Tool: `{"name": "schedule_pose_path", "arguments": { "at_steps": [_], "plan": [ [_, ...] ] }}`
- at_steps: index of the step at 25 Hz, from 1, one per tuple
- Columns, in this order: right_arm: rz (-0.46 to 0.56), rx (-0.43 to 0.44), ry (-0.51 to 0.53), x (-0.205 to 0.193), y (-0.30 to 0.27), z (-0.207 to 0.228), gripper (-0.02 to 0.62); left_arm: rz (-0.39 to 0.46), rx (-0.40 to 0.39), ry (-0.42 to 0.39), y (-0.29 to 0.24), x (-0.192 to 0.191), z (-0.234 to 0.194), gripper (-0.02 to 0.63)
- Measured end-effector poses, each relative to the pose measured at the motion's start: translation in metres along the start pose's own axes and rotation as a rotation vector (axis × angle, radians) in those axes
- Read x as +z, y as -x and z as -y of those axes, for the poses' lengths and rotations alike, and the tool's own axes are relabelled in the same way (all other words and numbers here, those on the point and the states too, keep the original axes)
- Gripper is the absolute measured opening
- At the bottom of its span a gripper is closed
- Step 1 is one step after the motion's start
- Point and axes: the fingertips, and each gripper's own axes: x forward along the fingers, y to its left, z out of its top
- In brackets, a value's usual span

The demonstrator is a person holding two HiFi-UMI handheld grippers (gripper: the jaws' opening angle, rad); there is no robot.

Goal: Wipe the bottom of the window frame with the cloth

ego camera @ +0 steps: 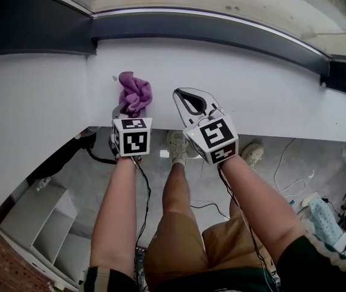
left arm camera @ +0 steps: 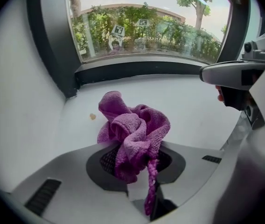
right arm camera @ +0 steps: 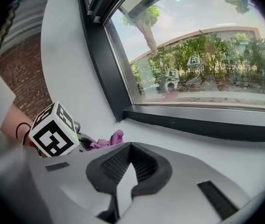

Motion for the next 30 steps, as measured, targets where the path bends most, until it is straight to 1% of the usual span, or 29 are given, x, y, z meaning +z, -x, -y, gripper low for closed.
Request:
{"name": "schedule_pose_path", "arguments": {
  "at_steps": [2,6,10,13,14,21,25,30],
  "plan": [
    [0.0,-0.013,-0.013,-0.003,0.008,0.009,0.014,0.0,-0.002,-0.022,-0.002,0.006,0.015,0.106],
    [0.001,-0.047,-0.036,-0.014,0.026,0.03,0.014,0.003,-0.02,-0.023,-0.006,0.019,0.039,0.106],
    [0.002,-0.079,-0.068,-0.029,0.044,0.048,0.014,-0.008,-0.026,-0.056,-0.008,0.03,0.06,0.107],
    [0.013,-0.104,-0.102,-0.038,0.057,0.062,0.014,-0.015,-0.045,-0.041,-0.011,0.036,0.08,0.107],
    [0.018,-0.112,-0.114,-0.041,0.061,0.066,0.014,-0.016,-0.049,-0.047,-0.012,0.039,0.088,0.107],
    [0.058,-0.171,-0.163,-0.059,0.1,0.112,0.014,-0.018,-0.073,-0.156,-0.026,0.064,0.156,0.107],
    [0.076,-0.222,-0.188,-0.066,0.126,0.137,0.014,-0.014,-0.084,-0.195,-0.027,0.075,0.184,0.107],
    [0.088,-0.268,-0.217,-0.078,0.159,0.167,0.014,-0.008,-0.099,-0.222,-0.03,0.086,0.222,0.107]
  ]
}}
